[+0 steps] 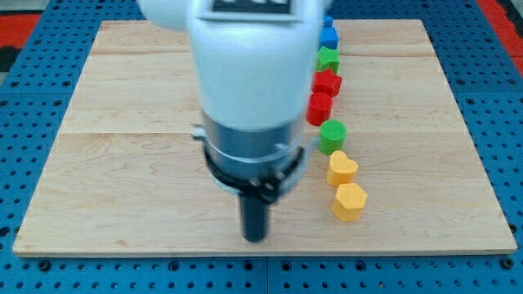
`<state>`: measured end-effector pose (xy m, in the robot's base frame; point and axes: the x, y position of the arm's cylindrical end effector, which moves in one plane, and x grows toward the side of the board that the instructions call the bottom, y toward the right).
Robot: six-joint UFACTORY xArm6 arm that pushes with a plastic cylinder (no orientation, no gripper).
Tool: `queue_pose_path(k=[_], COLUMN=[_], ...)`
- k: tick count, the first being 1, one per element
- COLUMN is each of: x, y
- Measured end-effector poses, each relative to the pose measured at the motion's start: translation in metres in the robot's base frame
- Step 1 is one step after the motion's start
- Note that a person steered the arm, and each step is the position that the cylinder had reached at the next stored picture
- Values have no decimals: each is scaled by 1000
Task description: Move your arm closer to the red circle
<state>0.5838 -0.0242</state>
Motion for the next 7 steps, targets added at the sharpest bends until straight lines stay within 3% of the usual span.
queue_pose_path(k=[3,5,7], x=[-109,-133,-186], y=[-73,15,14])
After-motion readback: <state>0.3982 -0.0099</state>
